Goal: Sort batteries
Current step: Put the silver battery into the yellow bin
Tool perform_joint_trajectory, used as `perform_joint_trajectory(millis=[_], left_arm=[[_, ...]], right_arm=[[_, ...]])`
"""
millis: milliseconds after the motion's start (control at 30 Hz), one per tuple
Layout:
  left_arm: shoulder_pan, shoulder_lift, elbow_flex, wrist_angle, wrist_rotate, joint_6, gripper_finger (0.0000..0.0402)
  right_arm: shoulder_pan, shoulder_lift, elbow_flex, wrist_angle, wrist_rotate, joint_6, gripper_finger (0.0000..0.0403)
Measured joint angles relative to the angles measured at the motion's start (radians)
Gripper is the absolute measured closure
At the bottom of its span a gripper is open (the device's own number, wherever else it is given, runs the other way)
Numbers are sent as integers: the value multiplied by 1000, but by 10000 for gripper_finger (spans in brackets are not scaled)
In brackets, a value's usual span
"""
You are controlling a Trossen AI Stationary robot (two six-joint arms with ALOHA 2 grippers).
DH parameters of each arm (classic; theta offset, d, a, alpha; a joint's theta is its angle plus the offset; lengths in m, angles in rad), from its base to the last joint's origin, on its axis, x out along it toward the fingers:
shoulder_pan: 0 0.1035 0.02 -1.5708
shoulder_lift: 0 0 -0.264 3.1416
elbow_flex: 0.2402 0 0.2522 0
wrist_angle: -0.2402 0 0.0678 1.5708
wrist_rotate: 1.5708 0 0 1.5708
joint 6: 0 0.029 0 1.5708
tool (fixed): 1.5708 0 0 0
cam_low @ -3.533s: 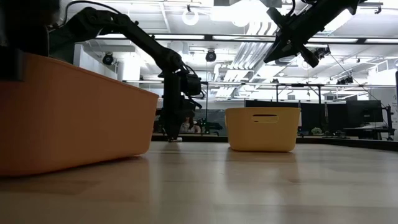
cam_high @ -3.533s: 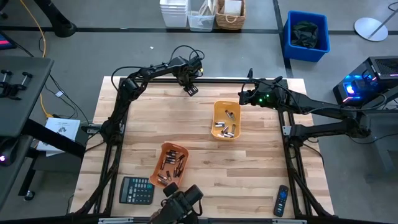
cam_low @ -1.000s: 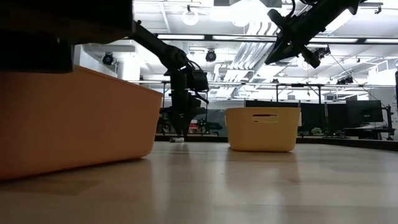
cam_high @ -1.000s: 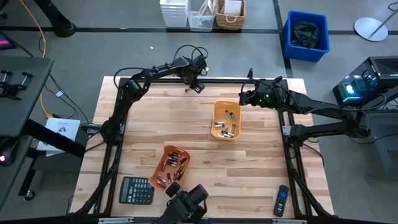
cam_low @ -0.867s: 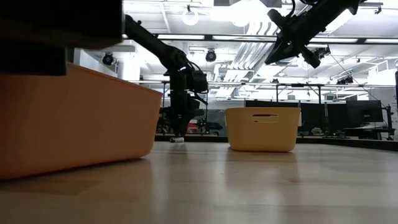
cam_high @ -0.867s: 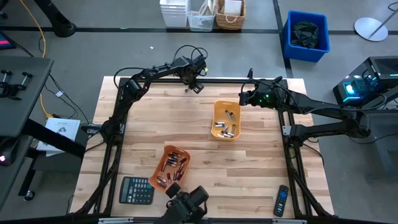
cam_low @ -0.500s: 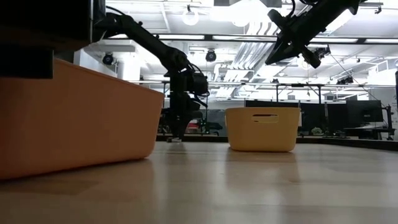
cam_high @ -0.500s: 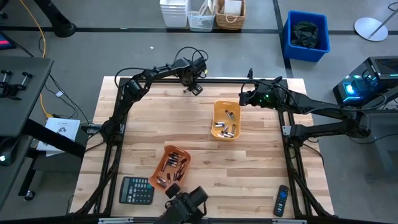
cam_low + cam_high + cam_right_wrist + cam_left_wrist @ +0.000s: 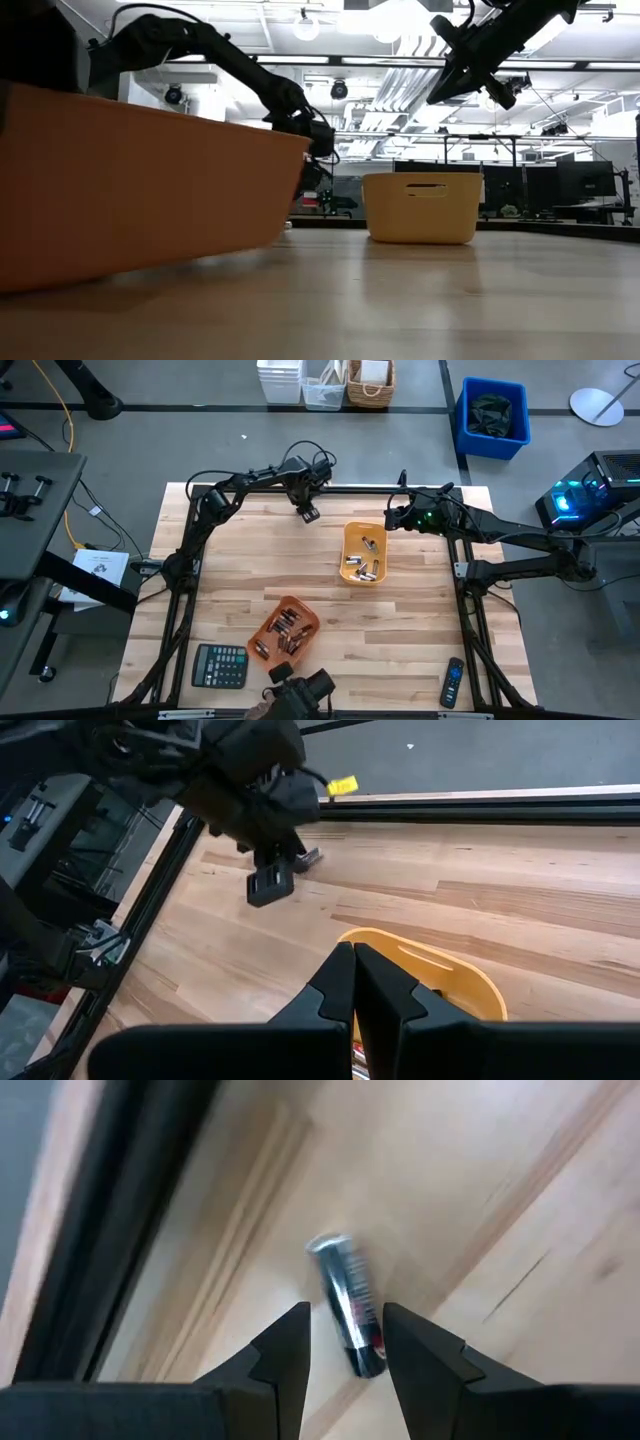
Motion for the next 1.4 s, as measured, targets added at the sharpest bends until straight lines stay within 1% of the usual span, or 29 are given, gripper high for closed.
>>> perform_joint_trajectory(millis=[133, 467, 533, 767, 967, 1033, 1100, 1167, 1200, 1300, 1400], left_arm=[[-15, -1, -22, 3, -86, 66, 284], [-21, -1, -27, -6, -85, 65, 288], [-21, -1, -27, -6, -86, 63, 299], [-26, -1, -33, 18, -118, 30, 356], [-26, -3, -33, 15, -116, 45, 384], [-26, -3, -23, -10, -96, 76, 385], [-14, -3, -6, -40, -30, 78, 386], [0, -13, 10, -57, 24, 65, 401], [8, -20, 20, -58, 46, 64, 397], [25, -27, 26, -80, 92, 85, 395], [31, -61, 29, -75, 100, 88, 396]], right_arm=[[0, 0, 0, -2, 0, 2, 403], [0, 0, 0, -12, 0, 2, 403], [0, 0, 0, -12, 0, 2, 403], [0, 0, 0, -13, 0, 15, 403], [0, 0, 0, -13, 0, 13, 403], [0, 0, 0, -13, 0, 13, 403], [0, 0, 0, -13, 0, 13, 403], [0, 0, 0, -13, 0, 11, 403], [0, 0, 0, -13, 0, 10, 403], [0, 0, 0, -14, 0, -1, 403], [0, 0, 0, -16, 0, -11, 403]])
